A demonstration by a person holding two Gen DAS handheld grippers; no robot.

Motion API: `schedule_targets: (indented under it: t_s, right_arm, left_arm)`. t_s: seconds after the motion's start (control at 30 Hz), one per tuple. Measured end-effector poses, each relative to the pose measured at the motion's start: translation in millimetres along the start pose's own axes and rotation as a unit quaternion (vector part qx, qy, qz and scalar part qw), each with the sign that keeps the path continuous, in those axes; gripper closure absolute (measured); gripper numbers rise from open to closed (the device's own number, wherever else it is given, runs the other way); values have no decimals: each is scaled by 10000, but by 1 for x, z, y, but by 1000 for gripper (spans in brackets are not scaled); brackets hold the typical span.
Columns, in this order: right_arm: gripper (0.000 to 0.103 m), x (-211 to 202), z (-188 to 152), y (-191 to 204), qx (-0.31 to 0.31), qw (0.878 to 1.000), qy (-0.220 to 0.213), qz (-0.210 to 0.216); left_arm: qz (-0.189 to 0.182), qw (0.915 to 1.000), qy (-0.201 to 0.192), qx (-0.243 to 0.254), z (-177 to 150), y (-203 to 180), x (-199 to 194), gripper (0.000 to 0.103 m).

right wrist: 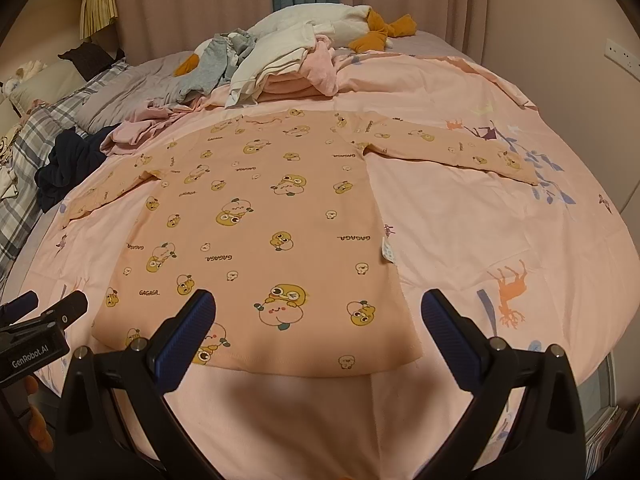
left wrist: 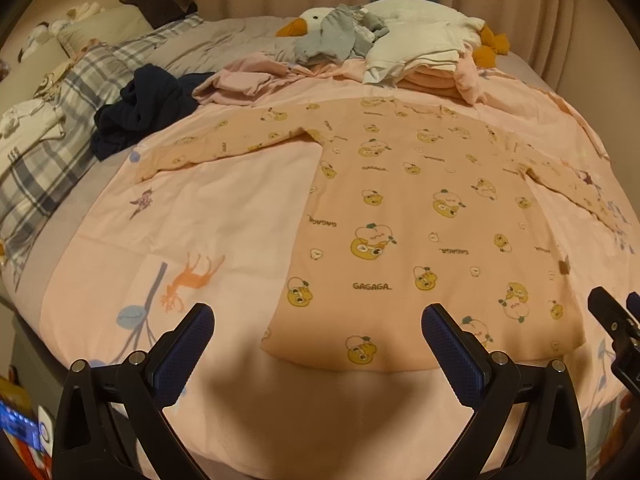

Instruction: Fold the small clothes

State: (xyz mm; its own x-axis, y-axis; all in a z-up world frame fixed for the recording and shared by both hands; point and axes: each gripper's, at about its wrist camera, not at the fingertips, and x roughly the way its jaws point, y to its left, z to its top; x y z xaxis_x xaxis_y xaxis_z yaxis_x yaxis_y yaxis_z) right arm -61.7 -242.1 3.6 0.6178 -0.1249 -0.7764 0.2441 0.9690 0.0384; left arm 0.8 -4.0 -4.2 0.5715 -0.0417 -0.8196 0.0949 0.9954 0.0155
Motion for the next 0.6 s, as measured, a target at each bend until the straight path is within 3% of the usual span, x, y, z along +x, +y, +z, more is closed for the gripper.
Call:
schedule_targets:
  t_s: [0.6]
  right_arm:
    - [0,-2,0,-5,47,10000,6,-22]
  left_arm:
    - [-48,10000,21,41,1,-3,2,0]
